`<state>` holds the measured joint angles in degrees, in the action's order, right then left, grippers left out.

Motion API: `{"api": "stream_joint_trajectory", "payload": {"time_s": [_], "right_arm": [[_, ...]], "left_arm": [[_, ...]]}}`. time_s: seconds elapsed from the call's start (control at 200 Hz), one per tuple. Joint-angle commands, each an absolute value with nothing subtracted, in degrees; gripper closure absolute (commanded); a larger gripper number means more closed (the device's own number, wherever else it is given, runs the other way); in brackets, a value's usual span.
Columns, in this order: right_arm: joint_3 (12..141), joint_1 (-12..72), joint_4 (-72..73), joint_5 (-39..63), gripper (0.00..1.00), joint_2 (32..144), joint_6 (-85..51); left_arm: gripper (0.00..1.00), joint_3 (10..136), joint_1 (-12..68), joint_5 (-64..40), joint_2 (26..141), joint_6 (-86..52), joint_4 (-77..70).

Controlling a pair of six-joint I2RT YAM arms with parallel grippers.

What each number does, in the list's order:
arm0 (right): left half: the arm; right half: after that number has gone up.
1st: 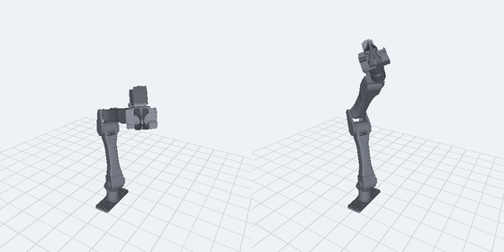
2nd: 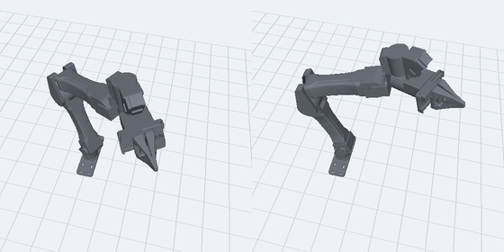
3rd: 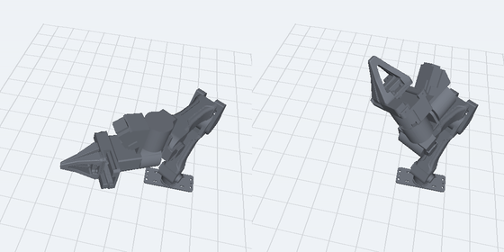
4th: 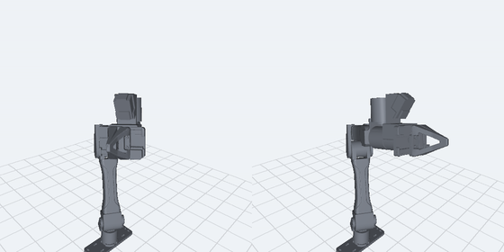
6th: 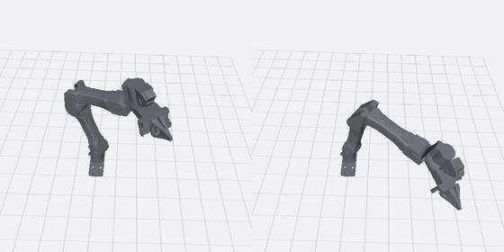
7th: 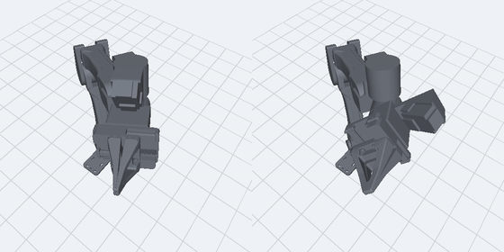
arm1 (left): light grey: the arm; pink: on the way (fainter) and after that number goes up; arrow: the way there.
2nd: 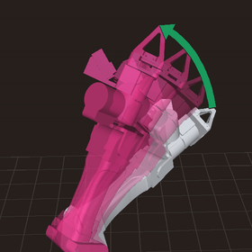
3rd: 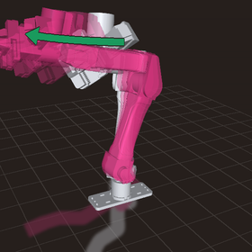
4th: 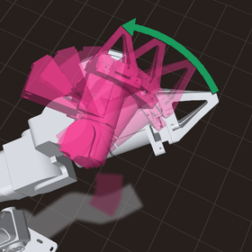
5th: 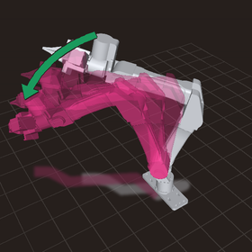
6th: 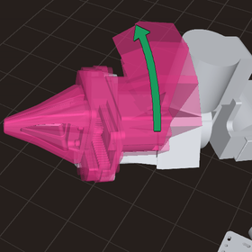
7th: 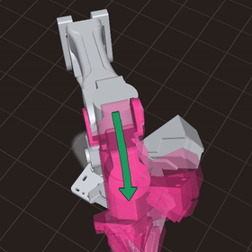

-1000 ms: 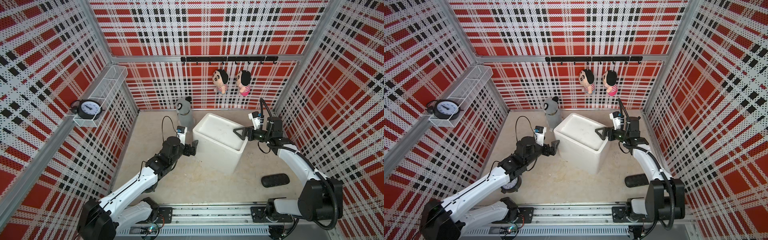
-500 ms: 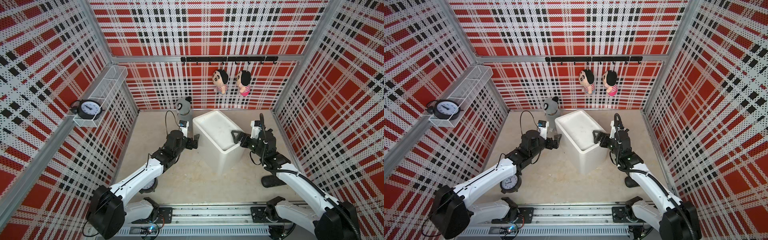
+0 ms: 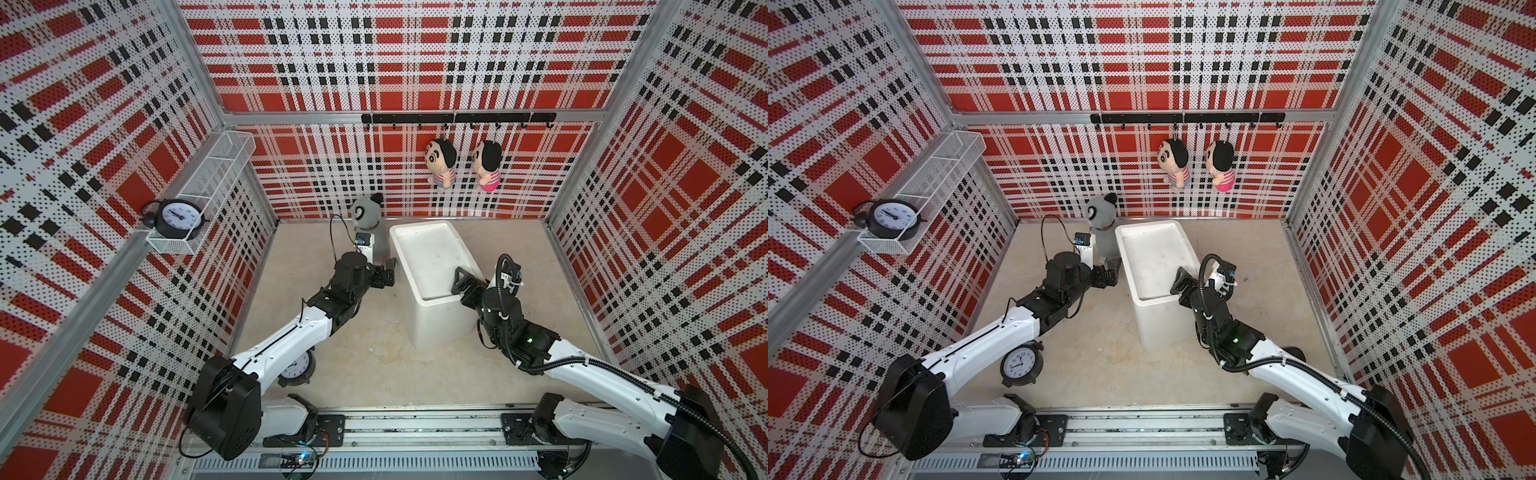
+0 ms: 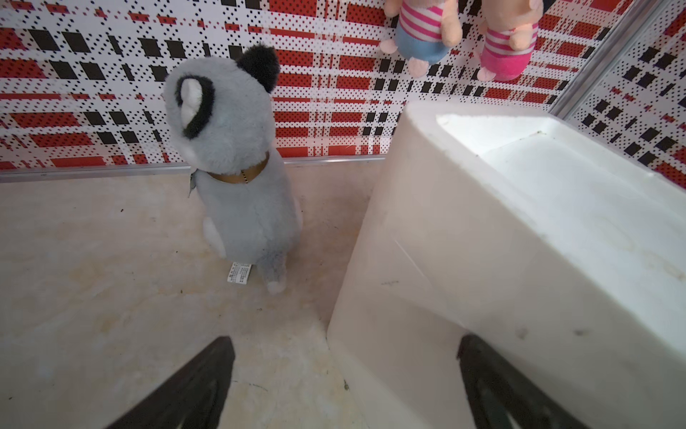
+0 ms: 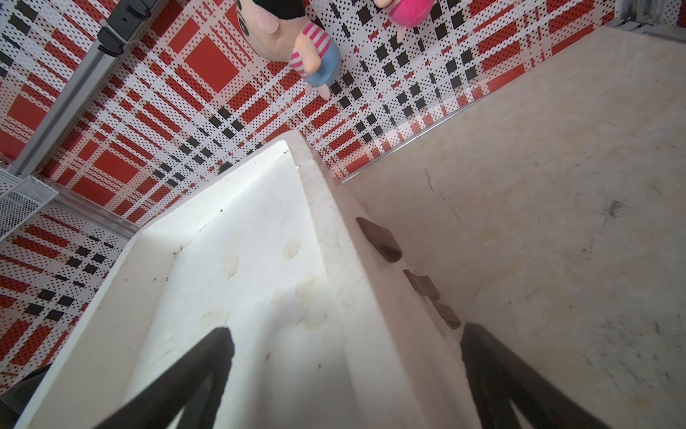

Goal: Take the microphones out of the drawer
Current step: Adjust the storage box at the center of the board.

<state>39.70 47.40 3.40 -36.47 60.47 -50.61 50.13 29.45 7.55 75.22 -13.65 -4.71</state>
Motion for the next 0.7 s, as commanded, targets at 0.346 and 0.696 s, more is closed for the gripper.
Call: {"api": "stream_joint_trajectory", "payload": {"time_s": [0.346, 0.696], "right_arm": [[47.6, 51.1, -1.8, -15.2, 0.0, 56.5, -45.1], [61.5, 37.8, -13.5, 4.1, 0.0, 58.7, -40.5]], "left_arm": [[0.02, 53.0, 25.2, -3.7, 70.9, -13.9, -9.1], [0.02, 52.7, 23.2, -4.2, 67.2, -13.5, -6.2]]}}
